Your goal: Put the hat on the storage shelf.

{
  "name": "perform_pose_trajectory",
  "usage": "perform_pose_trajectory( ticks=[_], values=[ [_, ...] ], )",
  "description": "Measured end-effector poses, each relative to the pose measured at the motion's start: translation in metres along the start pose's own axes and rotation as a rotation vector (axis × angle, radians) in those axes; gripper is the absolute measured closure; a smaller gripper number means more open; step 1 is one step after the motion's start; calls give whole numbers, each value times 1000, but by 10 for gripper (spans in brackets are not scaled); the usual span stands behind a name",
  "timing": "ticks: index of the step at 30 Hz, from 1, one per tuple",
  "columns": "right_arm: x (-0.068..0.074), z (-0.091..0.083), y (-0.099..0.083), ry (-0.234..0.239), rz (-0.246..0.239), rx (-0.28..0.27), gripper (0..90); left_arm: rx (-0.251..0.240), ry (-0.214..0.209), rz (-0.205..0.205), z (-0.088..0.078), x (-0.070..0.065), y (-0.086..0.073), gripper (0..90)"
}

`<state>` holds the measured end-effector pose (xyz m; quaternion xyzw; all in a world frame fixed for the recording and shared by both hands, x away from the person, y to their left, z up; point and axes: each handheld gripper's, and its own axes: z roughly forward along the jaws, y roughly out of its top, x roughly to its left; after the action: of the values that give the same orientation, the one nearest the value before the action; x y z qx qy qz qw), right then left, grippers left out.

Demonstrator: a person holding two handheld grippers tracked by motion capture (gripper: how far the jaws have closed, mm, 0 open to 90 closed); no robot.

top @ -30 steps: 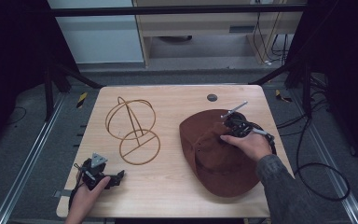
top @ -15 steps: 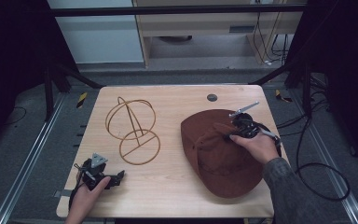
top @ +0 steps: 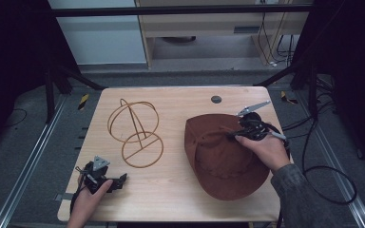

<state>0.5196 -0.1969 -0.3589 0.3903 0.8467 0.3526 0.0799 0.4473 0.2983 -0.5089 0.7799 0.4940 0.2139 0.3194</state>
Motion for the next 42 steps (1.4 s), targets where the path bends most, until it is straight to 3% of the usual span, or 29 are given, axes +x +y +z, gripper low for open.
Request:
perform_pose_trajectory(
  ticks=[8, 25, 32, 42],
  values=[
    [16, -15, 13, 10, -26, -41, 894, -1, 0, 0, 0, 0, 0, 0],
    [41, -63, 45, -14, -74, -196, 894, 0, 0, 0, 0, 0, 0, 0],
    [48, -71, 54, -13, -84, -242, 894, -1, 0, 0, 0, 0, 0, 0],
    [71, -81, 68, -10, -116, -306, 894, -3, 0, -3, 0, 0, 0, 0]
  ],
)
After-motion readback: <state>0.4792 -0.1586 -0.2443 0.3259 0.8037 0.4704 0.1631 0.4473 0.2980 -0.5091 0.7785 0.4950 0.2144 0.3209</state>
